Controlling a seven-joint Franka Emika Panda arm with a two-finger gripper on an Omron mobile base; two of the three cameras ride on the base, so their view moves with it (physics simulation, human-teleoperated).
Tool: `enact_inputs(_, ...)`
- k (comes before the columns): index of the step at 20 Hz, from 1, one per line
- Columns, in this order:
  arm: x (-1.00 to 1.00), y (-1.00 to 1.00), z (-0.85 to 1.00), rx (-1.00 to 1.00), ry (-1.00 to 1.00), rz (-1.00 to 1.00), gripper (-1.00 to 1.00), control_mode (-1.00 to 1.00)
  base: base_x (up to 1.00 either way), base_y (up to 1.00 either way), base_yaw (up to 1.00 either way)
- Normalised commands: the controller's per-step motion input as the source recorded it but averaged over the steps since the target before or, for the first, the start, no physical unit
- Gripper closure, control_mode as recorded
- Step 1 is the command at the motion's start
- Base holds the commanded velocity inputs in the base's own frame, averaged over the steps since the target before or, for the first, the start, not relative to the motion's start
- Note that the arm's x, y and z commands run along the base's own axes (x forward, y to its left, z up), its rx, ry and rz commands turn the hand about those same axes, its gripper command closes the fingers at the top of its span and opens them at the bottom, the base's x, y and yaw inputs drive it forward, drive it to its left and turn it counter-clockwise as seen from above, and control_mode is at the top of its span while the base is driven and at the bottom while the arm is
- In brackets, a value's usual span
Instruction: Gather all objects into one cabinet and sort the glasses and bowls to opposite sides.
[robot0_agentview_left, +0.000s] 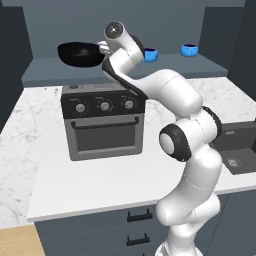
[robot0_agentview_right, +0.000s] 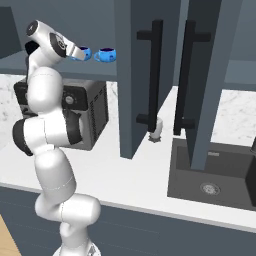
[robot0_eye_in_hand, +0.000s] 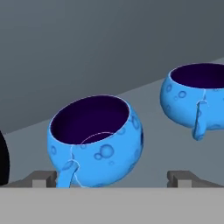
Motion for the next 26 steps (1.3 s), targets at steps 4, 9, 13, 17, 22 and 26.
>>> enact_inputs(4, 0.08, 0.00, -0.01, 0.00, 0.00, 0.00, -1.00, -1.00, 0.00, 0.00, 0.00)
enact_inputs(9, 0.16, 0.00, 0.00, 0.00, 0.00, 0.00, -1.00, -1.00, 0.00, 0.00, 0.00)
enact_inputs(13, 0.12, 0.00, -0.02, 0.00, 0.00, 0.00, -1.00, -1.00, 0.00, 0.00, 0.00)
enact_inputs(17, 0.01, 0.00, -0.08, 0.00, 0.00, 0.00, -1.00, -1.00, 0.00, 0.00, 0.00)
enact_inputs(22, 0.00, 0.00, -0.22, 0.00, 0.00, 0.00, -1.00, -1.00, 0.00, 0.00, 0.00)
enact_inputs(26, 0.00, -0.03, -0.22, 0.00, 0.00, 0.00, -1.00, -1.00, 0.00, 0.00, 0.00)
